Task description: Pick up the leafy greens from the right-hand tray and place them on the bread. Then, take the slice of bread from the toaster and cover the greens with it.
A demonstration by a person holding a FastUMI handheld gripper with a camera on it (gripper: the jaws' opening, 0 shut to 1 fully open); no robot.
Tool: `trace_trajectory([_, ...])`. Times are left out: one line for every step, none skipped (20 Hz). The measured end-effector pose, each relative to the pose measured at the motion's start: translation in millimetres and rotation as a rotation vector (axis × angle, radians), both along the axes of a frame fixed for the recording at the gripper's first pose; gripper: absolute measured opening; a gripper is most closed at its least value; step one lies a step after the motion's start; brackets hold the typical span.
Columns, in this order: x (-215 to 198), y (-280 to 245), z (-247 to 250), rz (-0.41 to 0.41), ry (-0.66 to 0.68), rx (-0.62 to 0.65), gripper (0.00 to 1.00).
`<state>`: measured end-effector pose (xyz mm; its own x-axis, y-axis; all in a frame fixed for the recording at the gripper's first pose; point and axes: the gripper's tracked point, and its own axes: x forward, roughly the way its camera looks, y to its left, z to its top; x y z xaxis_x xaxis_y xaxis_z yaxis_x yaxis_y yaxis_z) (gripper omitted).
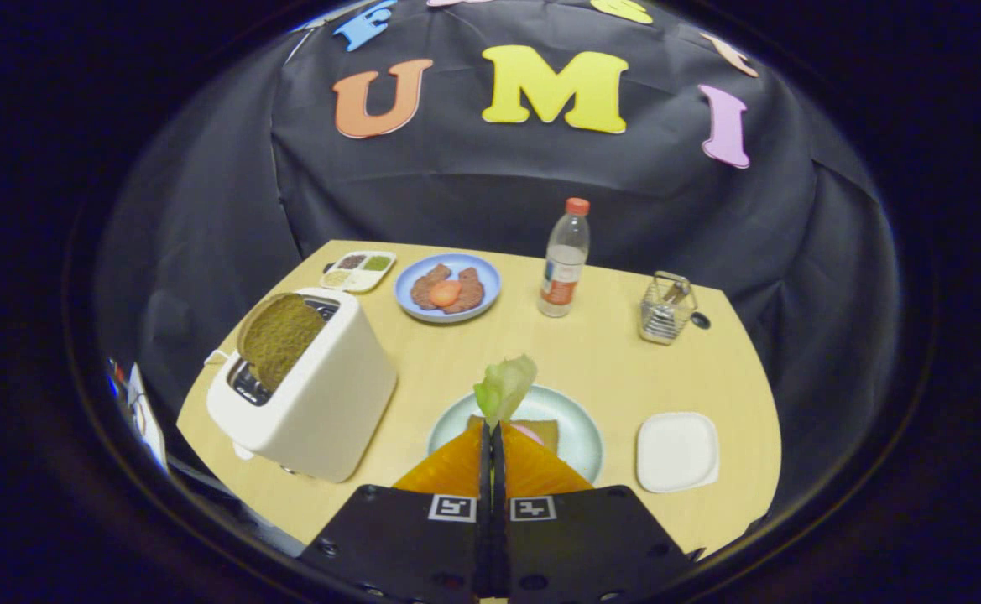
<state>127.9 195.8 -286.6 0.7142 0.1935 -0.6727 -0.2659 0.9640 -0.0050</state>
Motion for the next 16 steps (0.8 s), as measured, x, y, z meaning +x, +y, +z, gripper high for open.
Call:
trace_trajectory([2.4,9.4,-5.9,0.006,0.006,0.000,0.00])
trace_trajectory([4.5,15.4,-14.6,0.007,0.023,0.000,0.00])
trace_trajectory([5.3,18.2,-26.7,0.000,0.048,-0.003,0.00])
trace_trajectory([8.1,15.8,-36.5,-0.014,0.063,-0.014,0.00])
trace_trajectory([12.4,10.1,-47.0,-0.027,0.076,-0.032,0.00])
trace_trajectory([16.6,4.1,-57.0,-0.044,0.094,-0.050,0.00])
trace_trajectory([17.9,-4.2,-69.7,-0.062,0.119,-0.055,0.00])
trace_trajectory([20.3,-10.4,-77.5,-0.082,0.138,-0.054,0.00])
trace_trajectory([23.2,-20.3,-83.6,-0.102,0.149,-0.062,0.00])
trace_trajectory([26.1,-32.0,-87.6,-0.124,0.152,-0.080,0.00])
trace_trajectory([28.0,-41.4,-89.7,-0.141,0.144,-0.085,0.00])
trace_trajectory([30.4,-47.5,-92.2,-0.155,0.143,-0.088,0.00])
trace_trajectory([31.9,-52.9,-95.5,-0.165,0.149,-0.091,0.00])
trace_trajectory([34.8,-58.0,-99.1,-0.171,0.152,-0.096,0.00])
trace_trajectory([36.8,-64.1,-102.6,-0.180,0.153,-0.103,0.00])
trace_trajectory([40.3,-66.1,-105.8,-0.184,0.157,-0.099,0.00])
